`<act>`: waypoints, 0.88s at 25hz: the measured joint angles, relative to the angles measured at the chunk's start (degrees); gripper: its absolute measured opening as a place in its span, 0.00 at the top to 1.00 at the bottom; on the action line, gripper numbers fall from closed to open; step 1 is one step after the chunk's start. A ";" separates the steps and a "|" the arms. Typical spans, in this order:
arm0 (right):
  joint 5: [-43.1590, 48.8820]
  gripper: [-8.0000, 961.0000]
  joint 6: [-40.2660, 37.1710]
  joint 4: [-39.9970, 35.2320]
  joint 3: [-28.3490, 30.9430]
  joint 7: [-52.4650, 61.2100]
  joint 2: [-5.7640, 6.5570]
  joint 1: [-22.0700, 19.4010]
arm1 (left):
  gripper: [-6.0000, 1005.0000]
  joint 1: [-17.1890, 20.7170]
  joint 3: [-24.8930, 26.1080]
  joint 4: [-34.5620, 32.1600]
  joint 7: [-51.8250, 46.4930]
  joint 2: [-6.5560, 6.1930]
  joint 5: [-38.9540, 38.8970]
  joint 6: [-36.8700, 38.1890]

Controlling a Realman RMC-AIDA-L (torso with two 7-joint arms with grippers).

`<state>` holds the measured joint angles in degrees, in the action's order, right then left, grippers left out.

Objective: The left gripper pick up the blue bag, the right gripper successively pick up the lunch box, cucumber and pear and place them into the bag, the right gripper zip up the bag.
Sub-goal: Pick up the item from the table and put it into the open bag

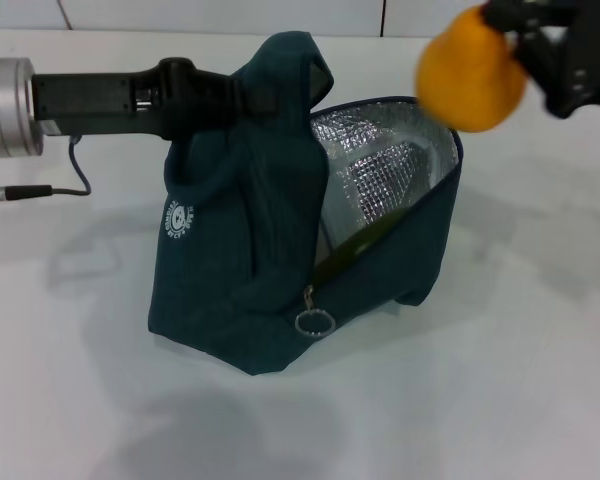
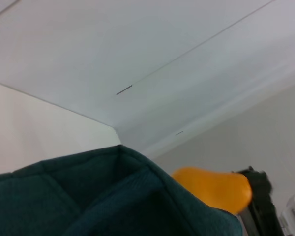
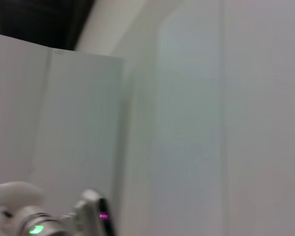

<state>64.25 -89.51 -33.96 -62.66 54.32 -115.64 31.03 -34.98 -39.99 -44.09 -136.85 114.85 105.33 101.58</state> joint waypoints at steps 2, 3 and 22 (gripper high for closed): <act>-0.03 0.97 -0.20 0.14 -2.58 0.66 -0.13 1.42 | 0.95 0.06 0.00 0.93 0.59 -0.18 0.02 -0.05; -0.03 0.97 -0.04 0.35 -3.90 0.84 -0.19 2.19 | 0.95 0.11 0.00 1.24 0.85 -0.22 0.03 -0.07; -1.63 0.97 4.35 5.71 -16.69 1.42 -0.55 8.93 | 0.95 0.39 0.00 1.38 1.54 -0.16 0.00 -0.16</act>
<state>62.62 -85.16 -28.25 -79.34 55.74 -116.19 39.96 -34.58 -39.98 -42.71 -135.31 114.68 105.33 101.41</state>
